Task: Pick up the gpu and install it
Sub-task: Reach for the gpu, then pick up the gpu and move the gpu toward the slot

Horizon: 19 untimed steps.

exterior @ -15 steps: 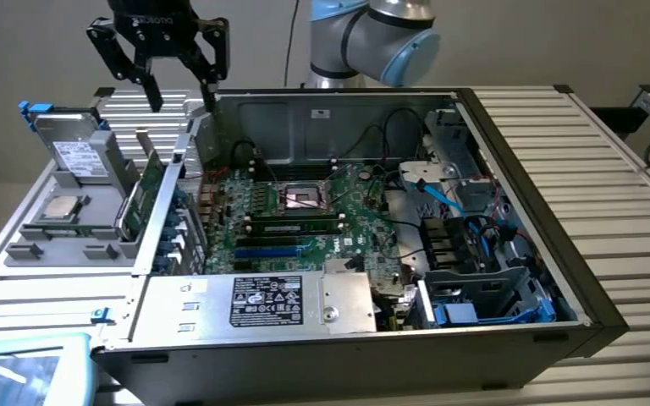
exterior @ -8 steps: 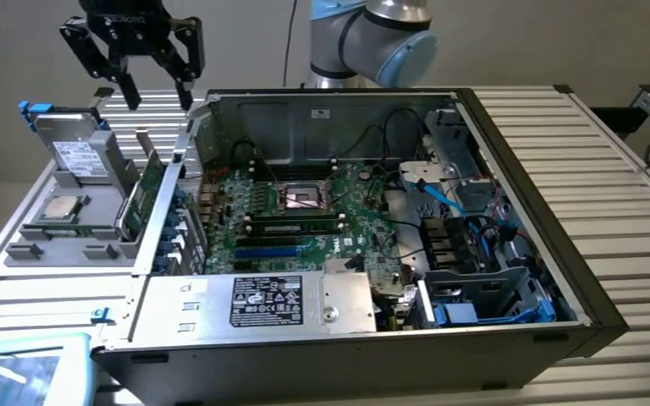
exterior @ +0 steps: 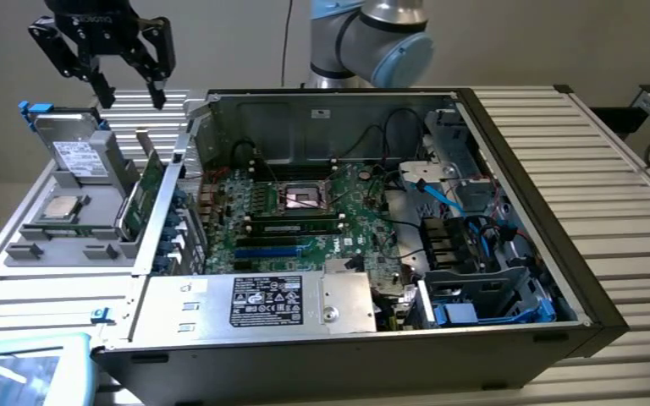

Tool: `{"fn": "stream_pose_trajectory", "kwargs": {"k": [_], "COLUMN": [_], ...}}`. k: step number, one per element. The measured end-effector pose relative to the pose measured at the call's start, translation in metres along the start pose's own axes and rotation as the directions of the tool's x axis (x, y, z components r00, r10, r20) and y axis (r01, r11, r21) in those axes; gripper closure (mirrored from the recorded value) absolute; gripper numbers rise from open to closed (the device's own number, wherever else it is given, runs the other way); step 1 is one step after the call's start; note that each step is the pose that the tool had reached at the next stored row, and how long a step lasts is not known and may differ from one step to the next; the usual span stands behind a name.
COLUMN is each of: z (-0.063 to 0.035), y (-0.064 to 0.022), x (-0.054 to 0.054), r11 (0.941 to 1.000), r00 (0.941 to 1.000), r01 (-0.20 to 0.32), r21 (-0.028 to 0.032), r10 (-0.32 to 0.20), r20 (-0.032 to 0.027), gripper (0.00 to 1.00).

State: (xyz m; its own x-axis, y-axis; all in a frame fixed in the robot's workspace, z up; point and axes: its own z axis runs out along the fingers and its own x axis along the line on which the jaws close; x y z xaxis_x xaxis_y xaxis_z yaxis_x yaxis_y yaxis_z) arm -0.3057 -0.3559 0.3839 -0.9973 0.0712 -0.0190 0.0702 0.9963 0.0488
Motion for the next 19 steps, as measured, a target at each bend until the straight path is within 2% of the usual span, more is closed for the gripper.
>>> {"fn": "stream_pose_trajectory", "kwargs": {"k": [10,19], "z": [0.0021,0.0021], "y": [0.0013,0.0013], "x": [0.046,0.047], "r11": [1.0000,1.0000], "r00": [1.0000,1.0000], "r01": [0.000,0.000], "r21": [0.0000,-0.0002], "r10": [0.000,0.000], "r20": [0.0000,-0.0003], "gripper": [0.29,0.29]}}
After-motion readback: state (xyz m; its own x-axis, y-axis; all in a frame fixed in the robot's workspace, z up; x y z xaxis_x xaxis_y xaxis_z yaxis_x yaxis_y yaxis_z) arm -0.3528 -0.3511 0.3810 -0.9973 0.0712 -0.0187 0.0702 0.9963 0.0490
